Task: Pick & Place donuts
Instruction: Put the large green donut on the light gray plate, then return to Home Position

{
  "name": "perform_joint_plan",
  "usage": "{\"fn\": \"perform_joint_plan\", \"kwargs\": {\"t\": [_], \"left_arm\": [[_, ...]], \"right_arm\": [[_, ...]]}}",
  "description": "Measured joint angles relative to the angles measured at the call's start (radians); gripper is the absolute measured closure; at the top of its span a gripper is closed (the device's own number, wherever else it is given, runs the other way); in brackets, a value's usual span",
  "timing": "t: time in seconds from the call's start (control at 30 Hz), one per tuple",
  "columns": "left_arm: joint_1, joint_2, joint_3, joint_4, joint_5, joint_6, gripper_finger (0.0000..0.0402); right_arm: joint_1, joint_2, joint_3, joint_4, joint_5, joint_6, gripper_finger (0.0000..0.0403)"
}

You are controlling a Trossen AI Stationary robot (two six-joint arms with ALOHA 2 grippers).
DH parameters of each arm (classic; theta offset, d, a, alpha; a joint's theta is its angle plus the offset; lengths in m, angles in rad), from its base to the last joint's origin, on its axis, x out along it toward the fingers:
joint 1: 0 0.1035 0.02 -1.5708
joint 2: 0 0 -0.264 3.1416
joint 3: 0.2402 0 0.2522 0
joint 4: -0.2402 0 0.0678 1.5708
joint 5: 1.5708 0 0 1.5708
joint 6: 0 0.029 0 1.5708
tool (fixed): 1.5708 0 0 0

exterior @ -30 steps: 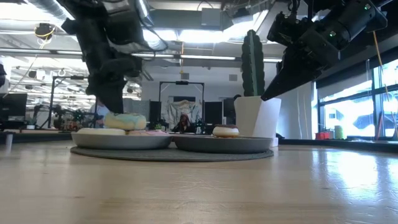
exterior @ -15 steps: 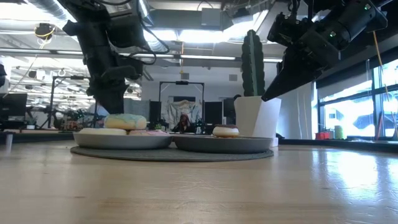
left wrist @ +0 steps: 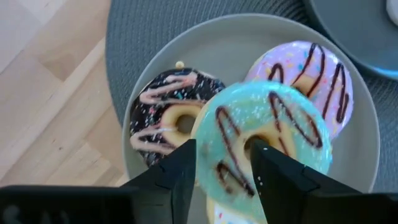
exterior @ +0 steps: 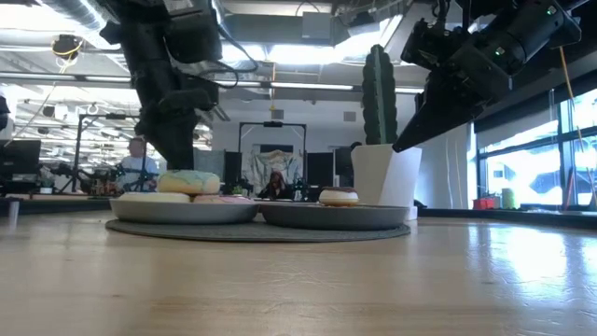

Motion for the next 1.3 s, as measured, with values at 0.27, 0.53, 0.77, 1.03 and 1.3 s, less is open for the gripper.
{"fn": "perform_joint_plan", "kwargs": {"t": [0.27, 0.53, 0.77, 1.03, 1.3], "left_arm": [[-0.053, -0.093, 0.062, -0.127, -0.043, 0.005, 0.0257], [-0.358, -0.415, -0.107, 0.165, -0.204, 0.110, 0.0258], [-0.500, -0.654, -0.436, 0.652, -0.176, 0.276, 0.0256], [-0.421, -0.898, -0.628, 0.752, -0.144, 0.341, 0.0256], [-0.330, -1.110, -0.641, 0.591, -0.090, 0.341, 0.0256]], "right_arm": [[0.000, -0.090, 0.001, -0.086, 0.003, 0.054, 0.0268], [0.036, -0.359, -0.127, -0.045, 0.031, 0.054, 0.0268], [-0.002, -0.637, -0.407, 0.259, -0.002, -0.006, 0.0268], [-0.105, -0.861, -0.531, 0.286, -0.089, -0.004, 0.0268], [-0.198, -0.999, -0.593, 0.285, -0.191, -0.030, 0.0268]]}}
